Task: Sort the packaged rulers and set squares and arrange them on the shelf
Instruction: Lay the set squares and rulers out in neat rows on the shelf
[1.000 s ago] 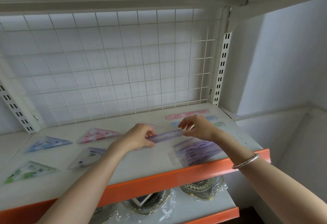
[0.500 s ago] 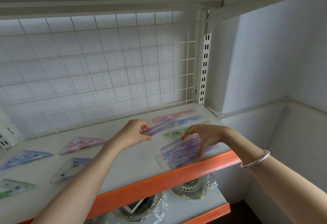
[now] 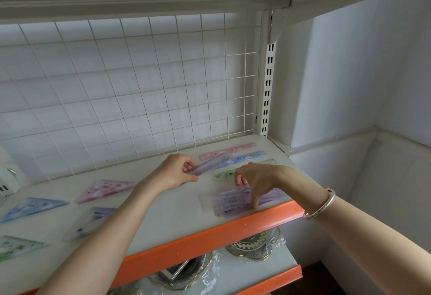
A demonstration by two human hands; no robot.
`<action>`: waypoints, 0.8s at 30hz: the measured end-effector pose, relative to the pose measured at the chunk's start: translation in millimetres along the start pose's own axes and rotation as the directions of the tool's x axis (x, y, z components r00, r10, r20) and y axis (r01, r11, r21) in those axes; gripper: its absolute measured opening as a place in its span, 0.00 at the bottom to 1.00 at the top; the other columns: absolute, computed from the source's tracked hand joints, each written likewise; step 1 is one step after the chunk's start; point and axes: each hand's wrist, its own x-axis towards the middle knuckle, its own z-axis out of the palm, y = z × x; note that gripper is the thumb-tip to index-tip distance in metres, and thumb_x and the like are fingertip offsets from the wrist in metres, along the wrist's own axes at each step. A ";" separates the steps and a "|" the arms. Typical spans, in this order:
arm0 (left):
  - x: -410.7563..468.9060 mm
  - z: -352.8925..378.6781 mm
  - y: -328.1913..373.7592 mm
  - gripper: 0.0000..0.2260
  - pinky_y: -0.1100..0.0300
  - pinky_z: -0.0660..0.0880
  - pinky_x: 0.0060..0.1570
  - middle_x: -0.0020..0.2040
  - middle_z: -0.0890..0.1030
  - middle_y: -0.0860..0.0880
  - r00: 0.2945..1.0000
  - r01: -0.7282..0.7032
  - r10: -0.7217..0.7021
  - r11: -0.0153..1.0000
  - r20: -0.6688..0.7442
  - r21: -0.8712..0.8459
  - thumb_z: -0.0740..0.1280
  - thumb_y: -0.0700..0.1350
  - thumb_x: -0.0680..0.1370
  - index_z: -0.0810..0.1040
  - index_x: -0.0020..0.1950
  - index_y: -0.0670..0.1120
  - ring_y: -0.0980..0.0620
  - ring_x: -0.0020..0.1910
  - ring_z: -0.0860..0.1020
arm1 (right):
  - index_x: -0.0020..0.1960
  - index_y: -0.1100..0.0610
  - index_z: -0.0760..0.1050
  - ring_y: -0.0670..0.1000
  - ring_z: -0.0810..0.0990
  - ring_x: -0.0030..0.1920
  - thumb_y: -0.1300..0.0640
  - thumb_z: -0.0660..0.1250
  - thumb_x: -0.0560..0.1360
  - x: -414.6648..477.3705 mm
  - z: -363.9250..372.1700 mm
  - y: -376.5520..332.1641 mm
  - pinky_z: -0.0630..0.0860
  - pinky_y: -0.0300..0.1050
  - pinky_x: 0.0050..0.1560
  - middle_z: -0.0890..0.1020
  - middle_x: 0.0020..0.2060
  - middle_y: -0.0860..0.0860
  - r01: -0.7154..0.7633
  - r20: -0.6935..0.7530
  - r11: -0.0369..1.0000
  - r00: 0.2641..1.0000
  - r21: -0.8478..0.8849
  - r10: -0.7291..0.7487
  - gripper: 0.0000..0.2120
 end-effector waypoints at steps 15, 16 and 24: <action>-13.5 -28.6 -3.9 0.13 0.70 0.71 0.40 0.42 0.78 0.52 0.996 0.030 -0.032 0.999 -0.078 -0.032 0.76 0.41 0.69 0.81 0.52 0.46 0.52 0.45 0.77 | 0.52 0.54 0.69 0.45 0.70 0.37 0.62 0.73 0.67 -9.4 3.2 -27.7 0.64 0.36 0.29 0.69 0.39 0.43 0.054 0.001 0.998 0.999 0.024 -0.054 0.18; -14.8 -31.5 -3.3 0.13 0.71 0.71 0.39 0.41 0.78 0.54 0.995 0.031 -0.034 0.999 -0.090 -0.035 0.76 0.41 0.69 0.81 0.51 0.46 0.52 0.44 0.77 | 0.54 0.54 0.70 0.47 0.70 0.40 0.62 0.73 0.67 -8.7 3.6 -31.2 0.64 0.37 0.31 0.69 0.42 0.44 0.062 0.003 0.997 0.998 0.033 -0.063 0.19; -30.8 -47.6 -8.9 0.13 0.74 0.69 0.38 0.42 0.77 0.54 0.990 0.052 -0.057 0.998 -0.128 -0.043 0.76 0.41 0.70 0.80 0.53 0.46 0.53 0.44 0.76 | 0.63 0.61 0.73 0.52 0.73 0.49 0.61 0.73 0.67 0.5 10.0 -60.8 0.70 0.38 0.37 0.74 0.54 0.53 0.085 0.012 0.996 0.996 -0.009 -0.085 0.25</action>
